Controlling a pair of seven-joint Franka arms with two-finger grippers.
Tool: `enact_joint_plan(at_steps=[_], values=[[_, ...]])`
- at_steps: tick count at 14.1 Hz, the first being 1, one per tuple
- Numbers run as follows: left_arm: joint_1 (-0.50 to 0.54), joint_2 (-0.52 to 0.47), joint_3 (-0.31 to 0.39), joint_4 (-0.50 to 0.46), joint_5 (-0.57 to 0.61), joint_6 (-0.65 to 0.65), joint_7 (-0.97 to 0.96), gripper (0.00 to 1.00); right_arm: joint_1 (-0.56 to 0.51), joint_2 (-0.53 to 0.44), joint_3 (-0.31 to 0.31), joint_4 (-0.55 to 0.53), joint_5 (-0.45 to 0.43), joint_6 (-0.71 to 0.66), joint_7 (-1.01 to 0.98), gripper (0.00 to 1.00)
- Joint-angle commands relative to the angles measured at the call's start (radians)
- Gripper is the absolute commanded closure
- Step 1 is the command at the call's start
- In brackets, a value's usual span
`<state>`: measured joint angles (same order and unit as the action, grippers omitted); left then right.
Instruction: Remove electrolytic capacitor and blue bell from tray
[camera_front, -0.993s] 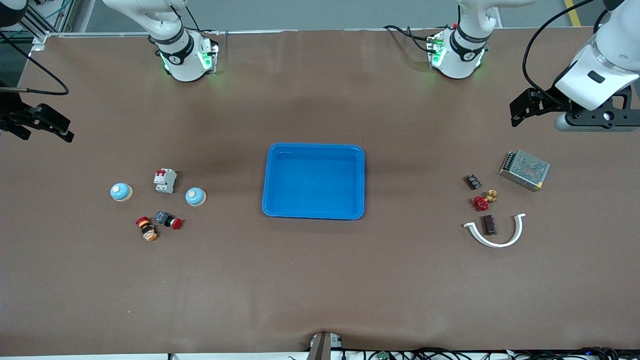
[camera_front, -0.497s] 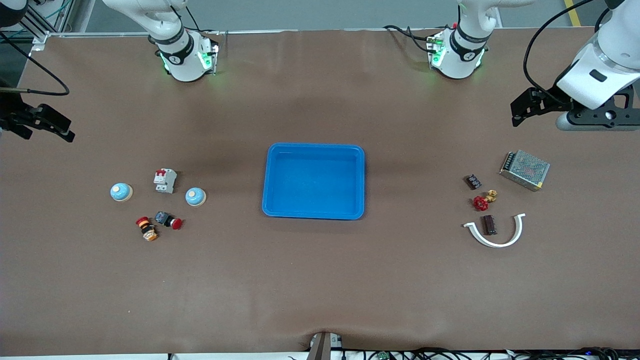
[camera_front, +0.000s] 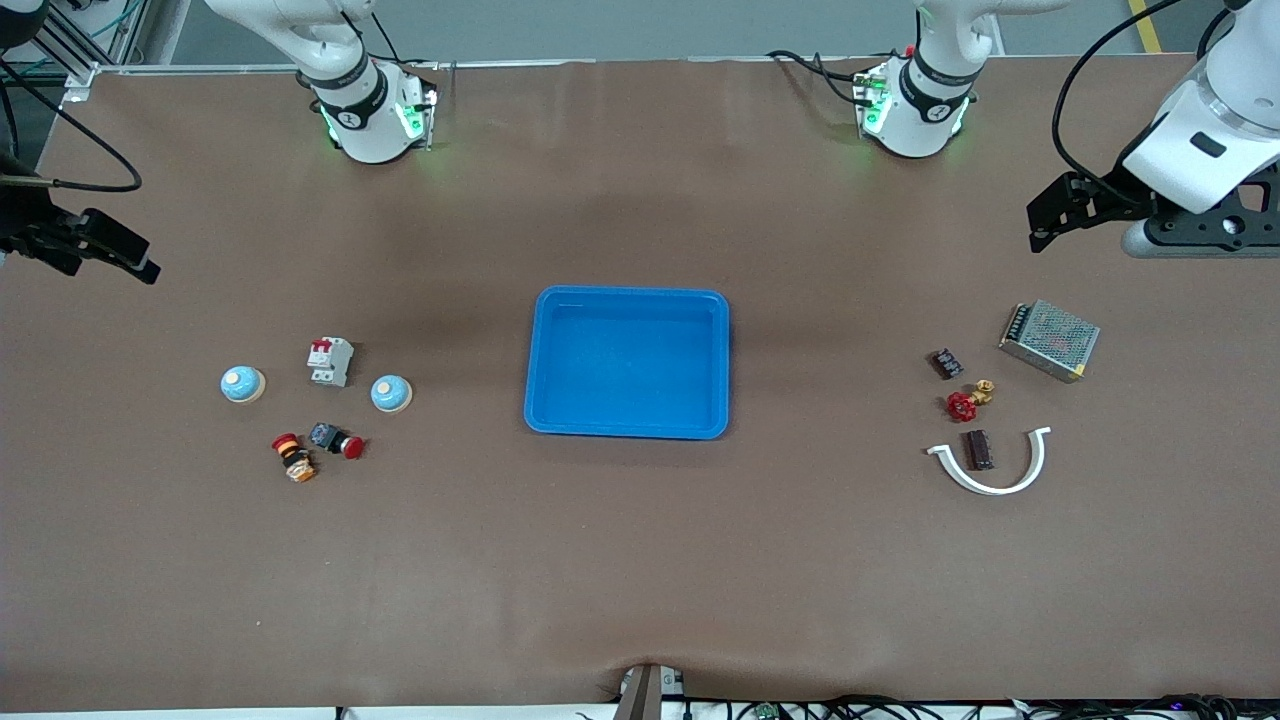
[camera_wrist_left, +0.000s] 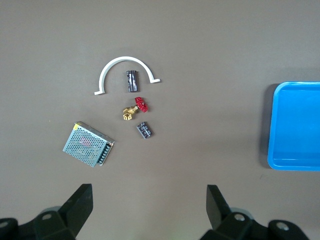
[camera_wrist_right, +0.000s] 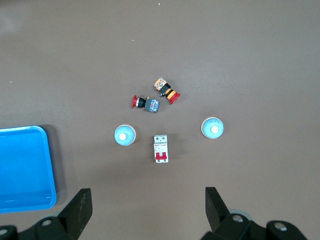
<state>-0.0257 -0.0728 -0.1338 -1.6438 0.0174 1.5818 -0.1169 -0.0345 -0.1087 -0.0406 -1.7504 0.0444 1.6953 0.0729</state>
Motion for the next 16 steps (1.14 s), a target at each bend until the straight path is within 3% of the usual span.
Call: enact_joint_plan(at_steps=[1, 16], values=[[0.003, -0.001, 0.005, 0.018, -0.005, -0.008, 0.013, 0.00, 0.001, -0.022, -0.002, -0.015, 0.011, -0.006, 0.013, 0.00], [0.003, 0.001, 0.008, 0.018, -0.004, -0.019, 0.005, 0.00, 0.002, -0.020, -0.001, -0.014, 0.005, -0.014, 0.013, 0.00]])
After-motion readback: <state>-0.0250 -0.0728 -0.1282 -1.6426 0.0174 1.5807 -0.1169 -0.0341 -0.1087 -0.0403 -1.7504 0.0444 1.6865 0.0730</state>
